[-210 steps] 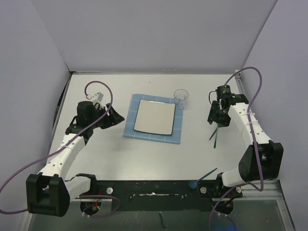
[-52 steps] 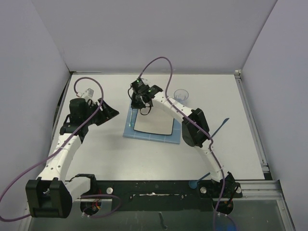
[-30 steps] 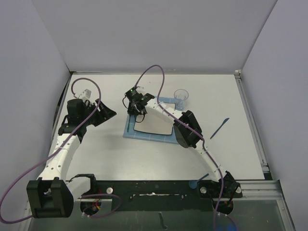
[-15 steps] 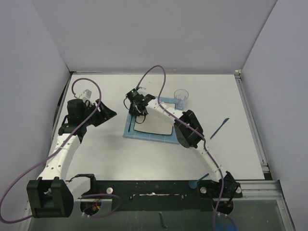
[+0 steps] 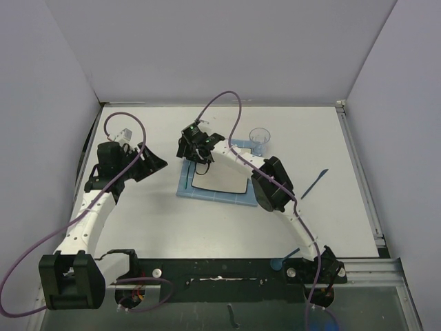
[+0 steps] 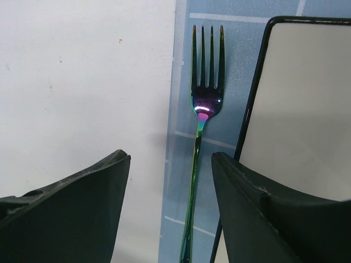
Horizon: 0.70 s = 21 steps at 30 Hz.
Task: Set the dinner table for one person
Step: Place the fork on the napkin.
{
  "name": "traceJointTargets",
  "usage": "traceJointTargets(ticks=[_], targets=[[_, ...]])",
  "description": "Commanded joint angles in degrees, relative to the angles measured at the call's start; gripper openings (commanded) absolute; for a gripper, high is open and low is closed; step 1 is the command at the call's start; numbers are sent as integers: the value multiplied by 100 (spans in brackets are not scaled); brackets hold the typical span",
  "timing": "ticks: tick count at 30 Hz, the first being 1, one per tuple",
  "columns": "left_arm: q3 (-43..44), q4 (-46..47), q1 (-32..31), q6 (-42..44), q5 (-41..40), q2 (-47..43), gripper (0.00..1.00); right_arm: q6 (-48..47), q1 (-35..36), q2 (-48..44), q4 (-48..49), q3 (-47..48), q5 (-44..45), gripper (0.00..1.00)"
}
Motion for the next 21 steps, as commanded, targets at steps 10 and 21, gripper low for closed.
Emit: traceJointTargets(ticks=[10,21], targets=[[53,399,47,-13,97,132,58,-1129,-135,-1266,-180,479,186,63],[348,-412,-32,407,-306,-154,58,-2172,-1022,-3198,-4408,-749,2776,45]])
